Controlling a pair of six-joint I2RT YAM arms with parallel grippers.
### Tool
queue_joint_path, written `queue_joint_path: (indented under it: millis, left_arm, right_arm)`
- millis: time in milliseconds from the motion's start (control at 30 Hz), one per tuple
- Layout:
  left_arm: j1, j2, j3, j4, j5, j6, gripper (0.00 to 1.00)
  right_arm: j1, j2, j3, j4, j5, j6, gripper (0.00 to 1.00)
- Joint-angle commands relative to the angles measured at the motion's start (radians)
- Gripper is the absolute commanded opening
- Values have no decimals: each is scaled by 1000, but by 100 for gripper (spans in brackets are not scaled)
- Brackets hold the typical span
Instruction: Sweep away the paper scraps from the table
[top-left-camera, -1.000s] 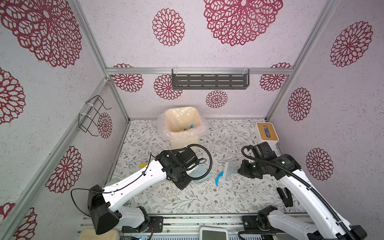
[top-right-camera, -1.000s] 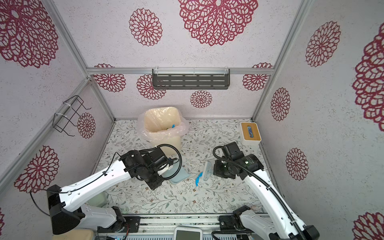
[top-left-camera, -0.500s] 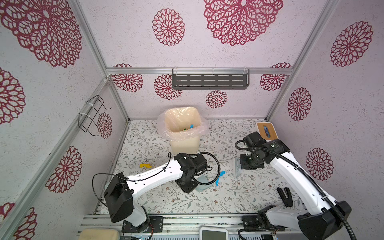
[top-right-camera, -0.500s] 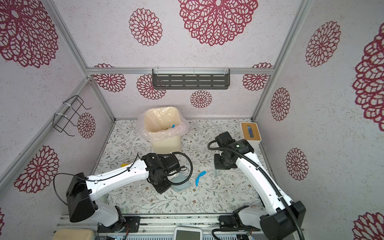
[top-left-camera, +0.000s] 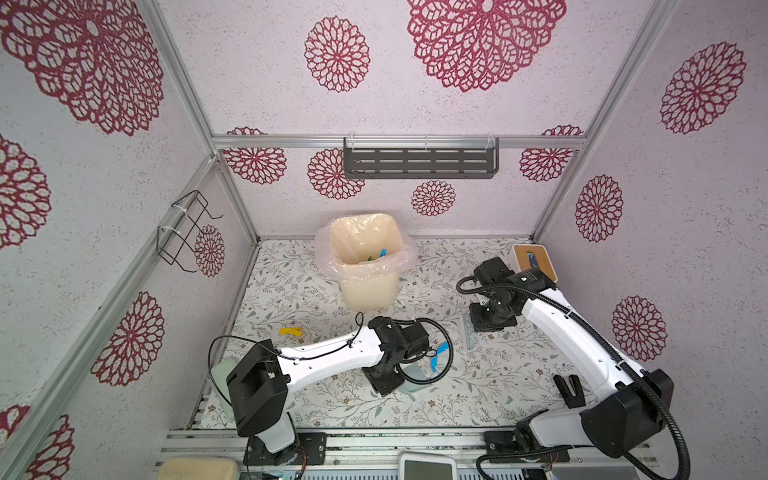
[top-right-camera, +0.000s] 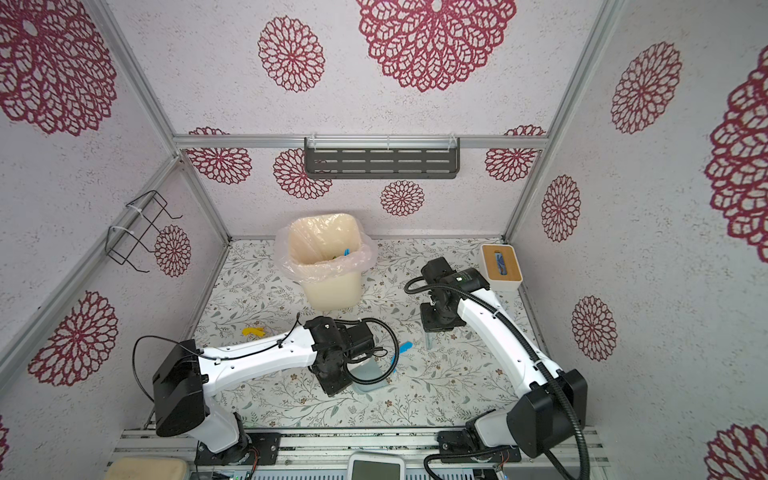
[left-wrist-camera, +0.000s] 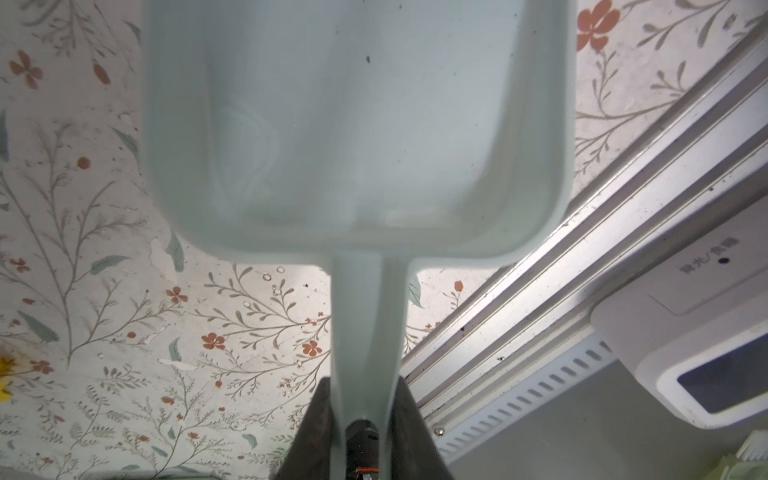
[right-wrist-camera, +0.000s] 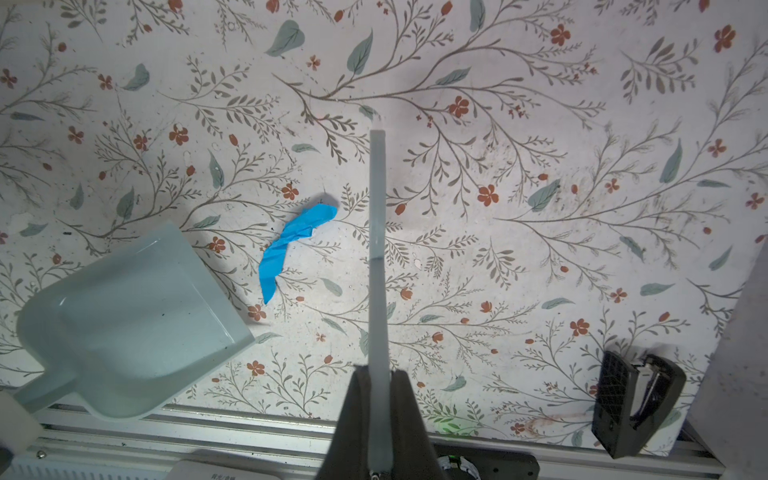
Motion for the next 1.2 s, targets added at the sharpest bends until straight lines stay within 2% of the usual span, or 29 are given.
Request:
queue_joint_path:
  millis: [0, 333, 833, 1167]
  left_arm:
    - [1, 11, -17, 85, 21, 3, 0]
    - [1, 56, -33, 126, 45, -30, 0]
    - [4, 78, -41, 144, 51, -24, 0]
    - [6, 74, -63, 159, 54, -23, 0]
  right_arm:
    - [-4, 16, 69, -53, 33, -47, 0]
    - [-4, 80, 129, -97, 39, -87, 0]
    - [3, 156, 107, -81, 3, -128, 0]
    - [78, 197, 109, -78, -40, -116, 0]
